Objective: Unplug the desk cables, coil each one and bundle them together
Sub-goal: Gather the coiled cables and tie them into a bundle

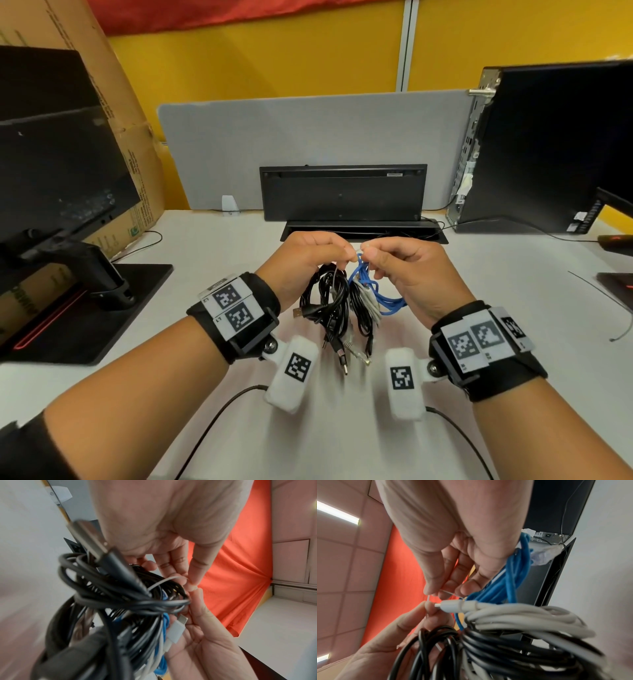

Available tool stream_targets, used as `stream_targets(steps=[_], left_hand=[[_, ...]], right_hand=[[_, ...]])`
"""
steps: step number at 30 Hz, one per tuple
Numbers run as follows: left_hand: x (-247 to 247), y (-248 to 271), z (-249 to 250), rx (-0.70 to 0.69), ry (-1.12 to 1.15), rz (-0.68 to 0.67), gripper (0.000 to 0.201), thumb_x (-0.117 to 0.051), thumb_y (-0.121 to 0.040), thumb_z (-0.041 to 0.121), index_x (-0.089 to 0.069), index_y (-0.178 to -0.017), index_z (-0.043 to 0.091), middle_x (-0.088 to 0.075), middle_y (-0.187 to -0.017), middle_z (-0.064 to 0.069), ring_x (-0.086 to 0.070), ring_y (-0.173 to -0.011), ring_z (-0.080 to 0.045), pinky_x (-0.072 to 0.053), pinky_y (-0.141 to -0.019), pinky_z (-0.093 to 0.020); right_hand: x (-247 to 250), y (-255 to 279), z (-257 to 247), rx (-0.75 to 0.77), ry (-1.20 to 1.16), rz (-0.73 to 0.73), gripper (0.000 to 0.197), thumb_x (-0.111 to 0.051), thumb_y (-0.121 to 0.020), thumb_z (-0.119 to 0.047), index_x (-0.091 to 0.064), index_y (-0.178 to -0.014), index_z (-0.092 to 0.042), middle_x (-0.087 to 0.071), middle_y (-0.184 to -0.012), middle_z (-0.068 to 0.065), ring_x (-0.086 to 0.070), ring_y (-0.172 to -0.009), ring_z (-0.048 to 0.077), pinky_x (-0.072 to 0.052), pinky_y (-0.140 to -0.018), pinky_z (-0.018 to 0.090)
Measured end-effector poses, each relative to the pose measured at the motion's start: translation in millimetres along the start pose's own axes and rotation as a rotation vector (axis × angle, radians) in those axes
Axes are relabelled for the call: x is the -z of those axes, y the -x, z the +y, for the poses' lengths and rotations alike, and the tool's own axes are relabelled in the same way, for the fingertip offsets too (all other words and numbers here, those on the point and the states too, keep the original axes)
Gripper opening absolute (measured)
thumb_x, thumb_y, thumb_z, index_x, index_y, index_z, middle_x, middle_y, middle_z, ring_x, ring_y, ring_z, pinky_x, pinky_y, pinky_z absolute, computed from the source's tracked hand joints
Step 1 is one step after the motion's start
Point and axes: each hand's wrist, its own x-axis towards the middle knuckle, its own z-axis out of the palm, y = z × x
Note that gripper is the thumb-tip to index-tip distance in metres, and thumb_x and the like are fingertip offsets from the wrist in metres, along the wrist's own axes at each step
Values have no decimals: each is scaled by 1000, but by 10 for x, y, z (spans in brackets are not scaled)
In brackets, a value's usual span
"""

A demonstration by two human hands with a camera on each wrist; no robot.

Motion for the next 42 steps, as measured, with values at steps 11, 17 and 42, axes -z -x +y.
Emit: stream_targets(steps=[11,17,42], left_hand=[[-24,8,-35,11,11,8,16,-63,-83,20,-67,-78,5,-57,-66,1,-57,-72,-10,-43,-79,-29],[-45,18,-33,9,6,9,13,-61,-79,21,-68,-74,11,-56,-64,1,-58,-71,-9,-42,-82,-30],[-168,-53,-181,-75,-90,184,8,-76,-79,8,-78,-86,12,-76,-82,-4,-72,-81,-16,-57,-79,-24]], right_hand=[[-20,22,-2,9,19,33,9,-72,-82,-13,-78,-84,-19,-74,-79,4,-62,-64,9,-50,-63,18],[-18,32,-33,23,70,17,12,-73,-82,-12,-78,-83,-23,-74,-78,2,-64,-64,7,-50,-62,16],[131,-114,-177,-53,367,-82,9,-83,-68,-9,-77,-71,-15,-73,-66,3,-64,-55,7,-50,-56,16]])
